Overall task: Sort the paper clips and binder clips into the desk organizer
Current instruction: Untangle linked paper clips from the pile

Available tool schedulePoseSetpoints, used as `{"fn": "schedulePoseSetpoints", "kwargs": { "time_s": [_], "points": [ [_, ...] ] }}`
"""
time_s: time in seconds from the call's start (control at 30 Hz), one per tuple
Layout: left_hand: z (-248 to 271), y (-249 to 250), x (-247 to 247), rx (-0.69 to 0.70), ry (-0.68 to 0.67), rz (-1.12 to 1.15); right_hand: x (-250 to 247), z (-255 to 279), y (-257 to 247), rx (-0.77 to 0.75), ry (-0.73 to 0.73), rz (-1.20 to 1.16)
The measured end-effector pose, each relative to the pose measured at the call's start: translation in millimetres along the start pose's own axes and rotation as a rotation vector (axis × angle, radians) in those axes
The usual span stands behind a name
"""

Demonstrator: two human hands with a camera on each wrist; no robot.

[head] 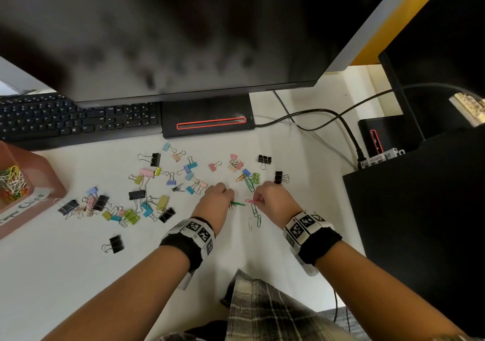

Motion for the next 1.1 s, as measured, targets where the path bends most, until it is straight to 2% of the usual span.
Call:
{"fn": "schedulePoseSetpoints", "kwargs": {
  "time_s": [0.13,0.27,0.4,0.5,0.63,0.83,0.97,1.1],
  "points": [
    [2,-8,0,-0.003,-0.028,-0.012,-7,16,7,-0.005,0.091,-0.132],
    [3,-17,-3,-0.008,-0.006,0.058,20,33,5,0.089,0.023,-0.263],
    [9,-14,-4,0.011,0.023,0.048,27,29,6,0.184,0.083,-0.283],
    [13,-14,-6,0.017,0.025,0.044,21,24,0,0.199,0.112,-0.254],
    [11,-25,-12,-0.018,0.032,0.225,20,14,-17,0.174,0.039,-0.198],
    [49,-64,-49,-0.078,0.199,0.594,29,-2,-46,0.088,-0.013,-0.208],
    [115,-128,-88,-0.178,0.309,0.75,19,-14,-105,-0.024,0.06,-0.254],
    [201,-224,-147,-0.345,0.492,0.75,11,-39,-239,-0.271,0.047,-0.275]
  ]
}}
Point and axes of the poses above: each hand's wrist, its own z-axis away from the middle knuckle, its own x-axis out of the palm, y = z × x, the point moved 10 cm from there along -z, towards the middle knuckle, and after that the axes turned 11 degrees about -y, right-handed, at the moved point
